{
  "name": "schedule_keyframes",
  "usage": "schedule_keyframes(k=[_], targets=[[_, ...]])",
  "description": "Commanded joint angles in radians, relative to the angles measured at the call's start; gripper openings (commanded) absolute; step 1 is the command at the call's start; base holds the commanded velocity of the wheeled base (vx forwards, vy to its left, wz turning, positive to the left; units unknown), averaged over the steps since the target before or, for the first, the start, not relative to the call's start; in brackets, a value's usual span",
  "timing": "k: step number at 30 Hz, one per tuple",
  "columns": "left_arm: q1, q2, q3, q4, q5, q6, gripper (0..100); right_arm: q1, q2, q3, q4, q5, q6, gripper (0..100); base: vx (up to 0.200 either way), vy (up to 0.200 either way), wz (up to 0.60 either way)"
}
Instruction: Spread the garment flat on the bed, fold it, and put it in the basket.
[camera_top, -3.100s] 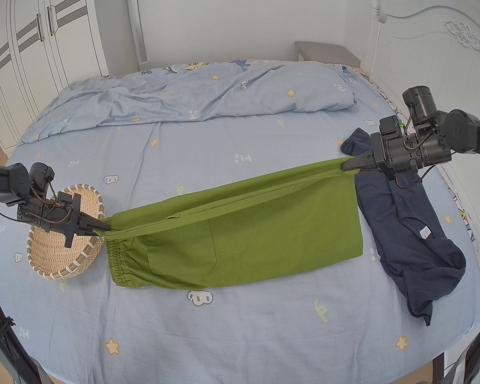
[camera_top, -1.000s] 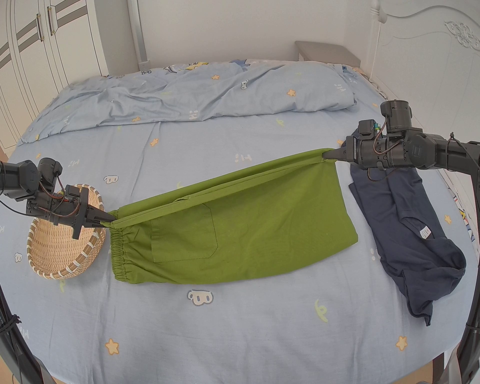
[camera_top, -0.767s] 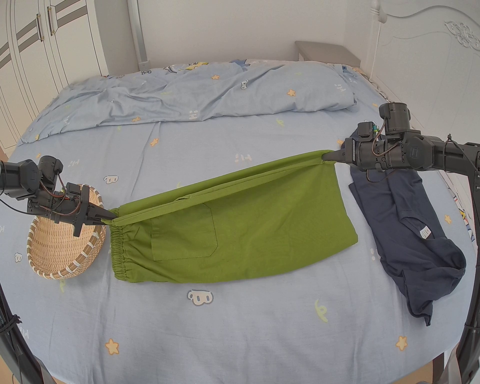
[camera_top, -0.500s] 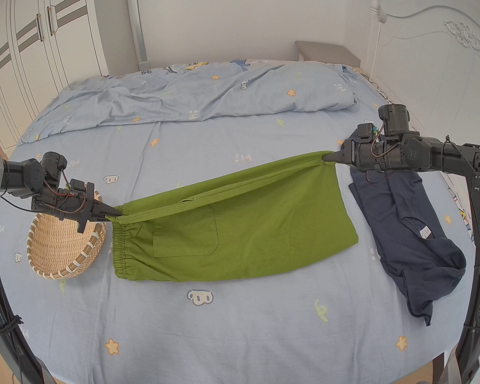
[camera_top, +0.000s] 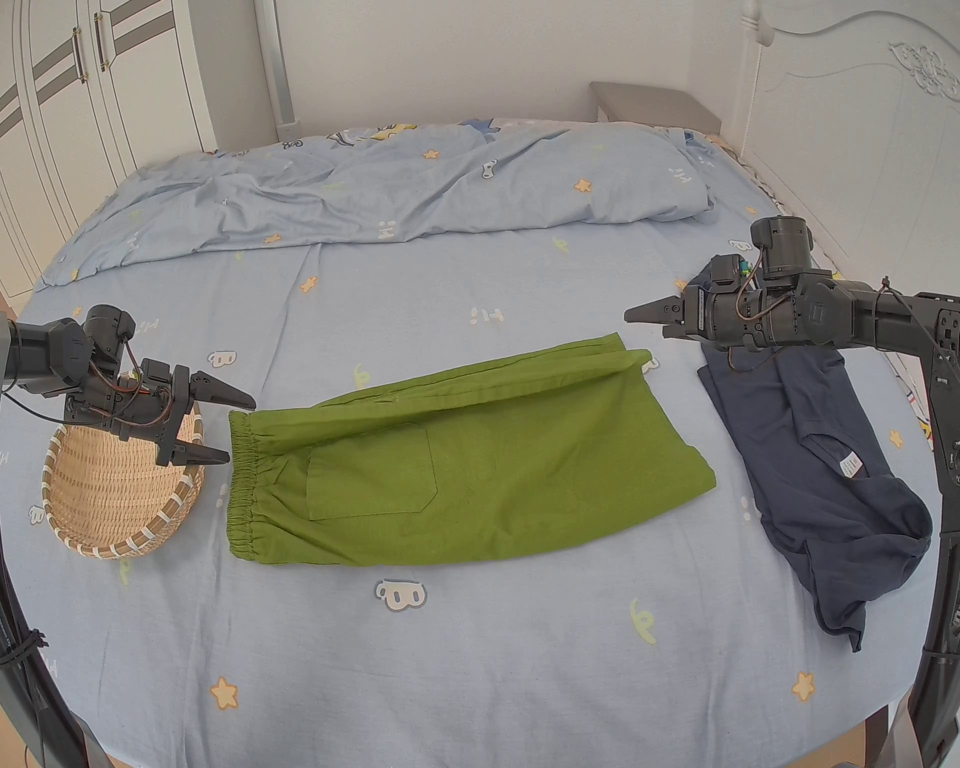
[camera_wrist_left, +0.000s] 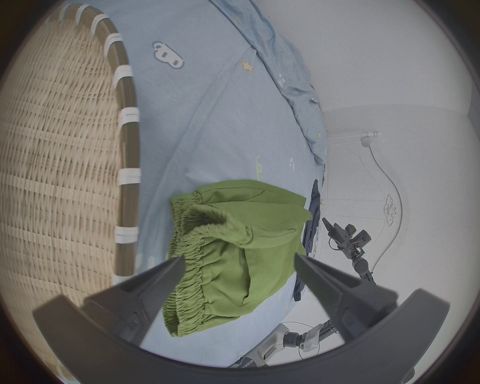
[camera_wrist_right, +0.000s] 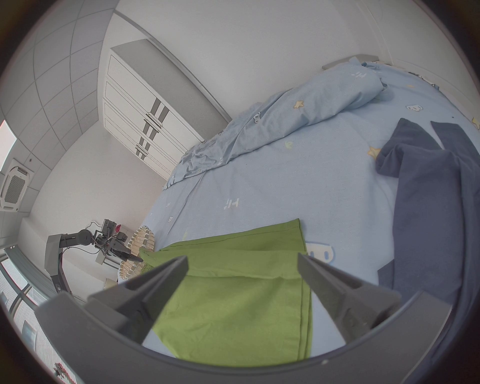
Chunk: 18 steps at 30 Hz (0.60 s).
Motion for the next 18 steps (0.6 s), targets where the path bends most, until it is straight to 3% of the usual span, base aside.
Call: schedule_keyframes(k=[1, 9, 16, 18], targets=[[0.004, 0.003, -0.006, 0.000, 0.000, -0.002, 100, 0.005, 0.018, -0.007, 0.004, 0.002, 0.001, 100, 0.000, 0.000, 0.00], [-0.020, -0.025, 0.010, 0.012, -0.003, -0.004, 100, 0.002, 0.004, 0.028, 0.011, 0.002, 0.003, 100, 0.000, 0.000, 0.00], [-0.049, -0.207, 0.083, 0.023, 0.000, -0.013, 100, -0.024, -0.131, 0.200, 0.004, 0.011, 0.015, 100, 0.000, 0.000, 0.00], [-0.094, -0.229, 0.106, 0.020, -0.002, -0.013, 100, -0.033, -0.163, 0.255, -0.001, 0.011, 0.020, 100, 0.000, 0.000, 0.00]])
